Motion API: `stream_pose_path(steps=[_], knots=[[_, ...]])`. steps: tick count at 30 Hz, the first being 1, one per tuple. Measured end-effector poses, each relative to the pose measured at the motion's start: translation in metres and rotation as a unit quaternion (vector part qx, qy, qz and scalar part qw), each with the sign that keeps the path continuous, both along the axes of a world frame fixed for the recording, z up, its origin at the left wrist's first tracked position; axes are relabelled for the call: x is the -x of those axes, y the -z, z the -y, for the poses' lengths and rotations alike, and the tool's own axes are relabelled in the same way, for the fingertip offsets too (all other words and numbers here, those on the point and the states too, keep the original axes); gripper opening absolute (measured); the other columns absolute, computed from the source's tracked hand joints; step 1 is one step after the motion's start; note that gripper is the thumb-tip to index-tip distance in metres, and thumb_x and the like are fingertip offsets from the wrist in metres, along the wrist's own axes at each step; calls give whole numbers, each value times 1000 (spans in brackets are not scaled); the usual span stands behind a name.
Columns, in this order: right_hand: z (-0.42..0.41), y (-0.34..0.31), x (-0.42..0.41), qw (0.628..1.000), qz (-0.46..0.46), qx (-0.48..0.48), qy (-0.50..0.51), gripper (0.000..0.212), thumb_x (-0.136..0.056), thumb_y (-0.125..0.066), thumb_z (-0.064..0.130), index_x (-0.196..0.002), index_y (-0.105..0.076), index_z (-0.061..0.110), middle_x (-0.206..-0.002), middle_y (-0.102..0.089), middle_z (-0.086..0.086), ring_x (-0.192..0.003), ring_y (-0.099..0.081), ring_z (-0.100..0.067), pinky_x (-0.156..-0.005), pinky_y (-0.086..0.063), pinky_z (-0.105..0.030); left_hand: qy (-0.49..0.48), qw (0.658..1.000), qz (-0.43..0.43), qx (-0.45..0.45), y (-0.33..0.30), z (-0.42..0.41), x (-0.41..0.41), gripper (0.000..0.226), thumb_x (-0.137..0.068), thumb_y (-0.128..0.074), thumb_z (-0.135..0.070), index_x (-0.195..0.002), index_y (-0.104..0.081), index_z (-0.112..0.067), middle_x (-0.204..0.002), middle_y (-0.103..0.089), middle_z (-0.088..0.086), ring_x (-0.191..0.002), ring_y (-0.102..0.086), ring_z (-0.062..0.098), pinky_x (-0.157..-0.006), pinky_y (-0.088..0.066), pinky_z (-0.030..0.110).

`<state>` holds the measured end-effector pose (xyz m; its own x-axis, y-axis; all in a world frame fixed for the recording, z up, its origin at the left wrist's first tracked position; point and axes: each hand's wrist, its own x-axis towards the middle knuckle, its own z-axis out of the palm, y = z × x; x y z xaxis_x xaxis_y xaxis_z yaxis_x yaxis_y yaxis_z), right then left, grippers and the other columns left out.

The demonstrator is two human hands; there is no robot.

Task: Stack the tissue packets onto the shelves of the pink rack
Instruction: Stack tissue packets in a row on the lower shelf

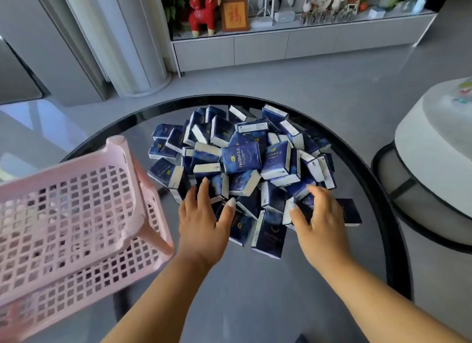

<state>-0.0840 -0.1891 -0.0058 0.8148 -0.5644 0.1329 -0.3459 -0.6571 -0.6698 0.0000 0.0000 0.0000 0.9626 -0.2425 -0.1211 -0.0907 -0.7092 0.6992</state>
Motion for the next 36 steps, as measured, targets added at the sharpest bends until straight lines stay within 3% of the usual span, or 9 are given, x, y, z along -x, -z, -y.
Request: stream_pose_path(steps=[3, 9, 14, 19, 21, 24, 27, 36], knots=[[2, 6, -8, 998, 16, 55, -4, 71, -83, -31, 62, -132, -46, 13, -132, -47, -10, -122, -41, -28, -103, -34, -42, -15, 999, 44, -16, 8, 2, -10, 87, -77, -19, -77, -153, -14, -34, -160, -14, 2, -146, -8, 22, -118, -10, 43], [16, 17, -19, 991, -21, 135, 5, 69, -81, -21, 67, -124, -51, 22, -119, -53, -7, -107, -48, -33, -92, -36, -45, -67, 992, 106, -4, 21, 16, -26, 76, -73, -18, -77, -137, -39, -43, -143, -45, 2, -134, -32, 30, -112, -26, 47], [13, 17, -24, 995, 12, 77, -60, 66, -79, -19, 70, -122, -50, 31, -109, -58, 4, -107, -49, -22, -90, -40, -40, -55, 991, 124, 21, 26, 26, -18, 62, -78, -25, -74, -127, -46, -44, -121, -56, -1, -121, -41, 26, -103, -33, 41], [-1, 17, -21, 995, 48, -2, -90, 68, -76, -24, 71, -130, -47, 36, -127, -55, 11, -115, -46, -19, -96, -39, -39, -45, 986, 114, 116, 31, 34, -2, 59, -74, -27, -78, -122, -44, -47, -97, -62, 5, -106, -53, 29, -96, -43, 48], [-6, 18, -15, 993, 57, -24, -98, 70, -73, -21, 74, -128, -47, 39, -125, -56, 12, -114, -47, -19, -96, -40, -39, -41, 984, 104, 141, 33, 34, 7, 59, -75, -28, -78, -124, -42, -49, -99, -63, 8, -107, -54, 29, -97, -44, 50], [-14, 21, -5, 992, 59, -17, -107, 69, -77, -24, 76, -129, -47, 38, -128, -55, 14, -118, -45, -19, -94, -36, -33, -35, 980, 105, 165, 32, 32, 28, 65, -76, -28, -77, -130, -44, -45, -109, -60, -5, -113, -50, 18, -99, -41, 41], [-22, 19, 5, 992, 42, -30, -112, 57, -88, -34, 67, -133, -45, 34, -136, -49, 12, -125, -40, -18, -98, -35, -33, -48, 972, 106, 204, 31, 24, 50, 55, -82, -33, -70, -127, -48, -42, -111, -58, -13, -114, -52, 14, -95, -42, 36], [-65, 16, 58, 988, 37, -49, -139, 52, -89, -40, 61, -131, -49, 32, -134, -53, 8, -125, -44, -21, -101, -40, -39, -91, 969, 111, 200, 29, -21, 117, 48, -83, -33, -70, -118, -52, -42, -106, -63, -5, -105, -57, 19, -92, -46, 46]])
